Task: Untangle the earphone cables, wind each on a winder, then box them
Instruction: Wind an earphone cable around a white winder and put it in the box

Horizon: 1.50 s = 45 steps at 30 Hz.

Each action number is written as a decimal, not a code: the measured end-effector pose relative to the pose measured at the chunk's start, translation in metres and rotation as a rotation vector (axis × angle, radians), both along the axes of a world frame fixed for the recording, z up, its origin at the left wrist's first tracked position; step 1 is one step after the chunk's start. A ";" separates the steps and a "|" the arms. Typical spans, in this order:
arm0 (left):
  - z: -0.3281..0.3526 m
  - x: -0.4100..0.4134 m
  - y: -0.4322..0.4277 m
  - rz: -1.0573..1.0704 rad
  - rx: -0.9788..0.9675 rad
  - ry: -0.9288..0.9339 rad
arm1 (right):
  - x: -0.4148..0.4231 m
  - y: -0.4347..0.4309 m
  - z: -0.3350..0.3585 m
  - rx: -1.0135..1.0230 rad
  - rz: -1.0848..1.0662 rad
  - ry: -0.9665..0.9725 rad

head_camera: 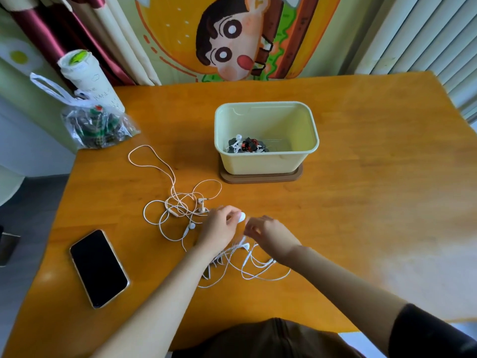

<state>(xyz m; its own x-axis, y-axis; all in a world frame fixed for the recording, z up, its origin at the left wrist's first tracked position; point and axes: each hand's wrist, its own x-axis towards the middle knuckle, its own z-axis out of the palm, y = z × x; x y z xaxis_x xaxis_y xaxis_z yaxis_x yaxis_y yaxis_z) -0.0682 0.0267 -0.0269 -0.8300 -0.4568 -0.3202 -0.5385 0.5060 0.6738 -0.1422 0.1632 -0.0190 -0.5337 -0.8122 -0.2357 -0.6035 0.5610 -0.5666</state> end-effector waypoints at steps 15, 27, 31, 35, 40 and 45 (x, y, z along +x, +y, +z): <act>0.041 0.006 0.002 -0.105 0.190 0.101 | -0.050 0.015 0.078 -0.290 -0.316 0.138; 0.090 -0.009 0.014 0.083 0.299 0.363 | 0.000 0.014 0.068 -0.249 -0.146 -0.053; 0.097 -0.007 0.013 0.082 0.413 0.342 | -0.005 0.017 0.077 -0.261 -0.191 -0.075; 0.095 0.000 0.005 -0.004 0.327 0.226 | -0.012 0.029 0.084 -0.271 -0.242 -0.007; 0.088 0.004 0.004 -0.058 0.198 0.138 | -0.022 0.037 0.083 -0.308 -0.353 0.057; 0.099 0.006 0.011 -0.170 0.164 0.135 | -0.014 0.034 0.085 -0.286 -0.224 0.070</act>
